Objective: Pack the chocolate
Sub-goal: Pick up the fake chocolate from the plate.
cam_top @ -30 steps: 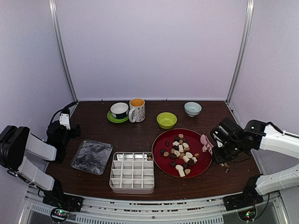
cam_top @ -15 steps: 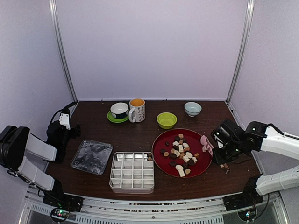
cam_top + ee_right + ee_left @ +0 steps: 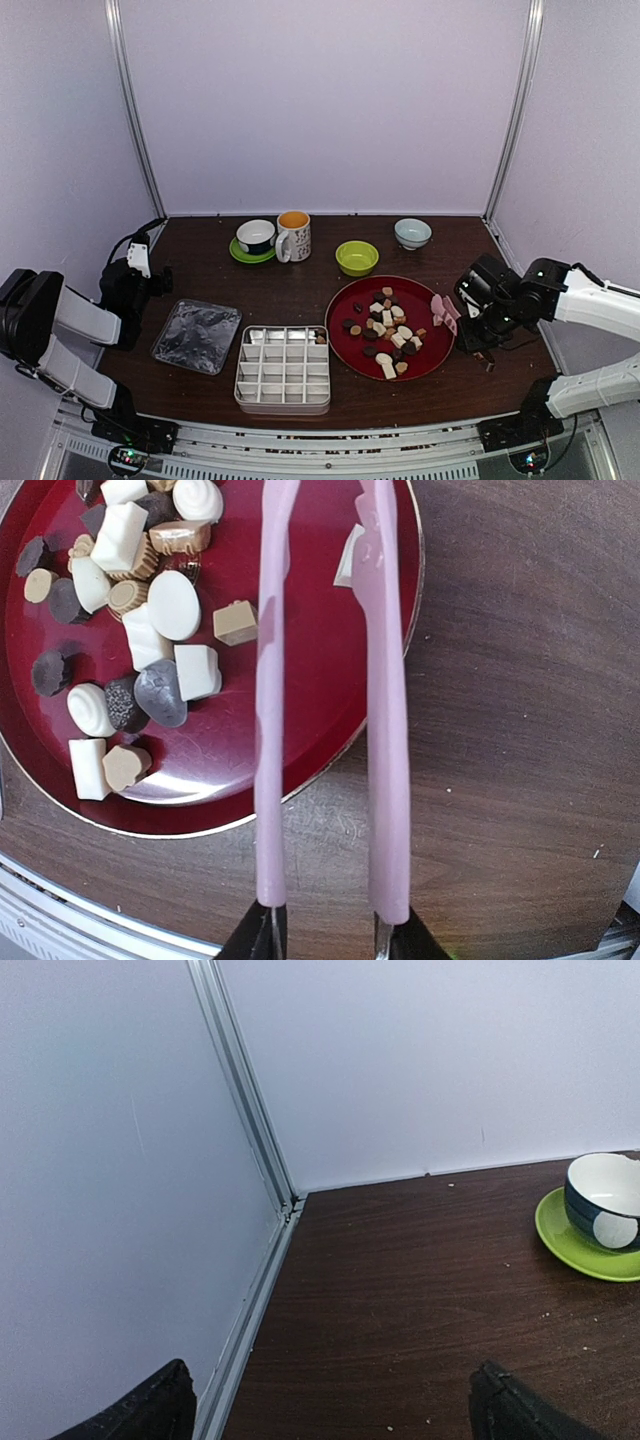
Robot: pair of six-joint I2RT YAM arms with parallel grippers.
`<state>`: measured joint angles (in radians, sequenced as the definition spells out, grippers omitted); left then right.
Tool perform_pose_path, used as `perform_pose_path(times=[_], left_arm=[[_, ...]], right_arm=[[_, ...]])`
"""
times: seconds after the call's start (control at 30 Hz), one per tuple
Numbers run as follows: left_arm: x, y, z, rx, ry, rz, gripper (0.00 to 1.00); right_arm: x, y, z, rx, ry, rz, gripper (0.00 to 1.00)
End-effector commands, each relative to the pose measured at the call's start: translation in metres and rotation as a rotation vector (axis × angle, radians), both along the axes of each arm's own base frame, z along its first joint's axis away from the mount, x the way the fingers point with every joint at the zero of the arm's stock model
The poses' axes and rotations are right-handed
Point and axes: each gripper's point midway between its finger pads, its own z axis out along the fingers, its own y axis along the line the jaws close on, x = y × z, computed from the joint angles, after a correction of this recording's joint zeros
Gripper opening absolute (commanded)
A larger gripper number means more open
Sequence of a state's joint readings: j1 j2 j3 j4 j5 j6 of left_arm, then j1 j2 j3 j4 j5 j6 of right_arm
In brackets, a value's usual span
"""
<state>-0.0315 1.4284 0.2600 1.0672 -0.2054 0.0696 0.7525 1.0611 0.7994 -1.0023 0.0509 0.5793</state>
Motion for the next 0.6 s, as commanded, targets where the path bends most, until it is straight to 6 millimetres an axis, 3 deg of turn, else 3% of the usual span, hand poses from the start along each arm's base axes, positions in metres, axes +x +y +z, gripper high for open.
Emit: perform_pose_path(times=[0.0, 0.57], left_arm=[[0.0036, 0.0047, 0.0127, -0.001, -0.042, 0.016, 0.98], [0.0036, 0.0039, 0.0128, -0.001, -0.042, 0.014, 0.98]], right_arm=[[0.0044, -0.0013, -0.0015, -0.017, 0.008, 0.004, 0.31], [0.0137, -0.0072, -0.0100, -0.062, 0.025, -0.033, 0.32]])
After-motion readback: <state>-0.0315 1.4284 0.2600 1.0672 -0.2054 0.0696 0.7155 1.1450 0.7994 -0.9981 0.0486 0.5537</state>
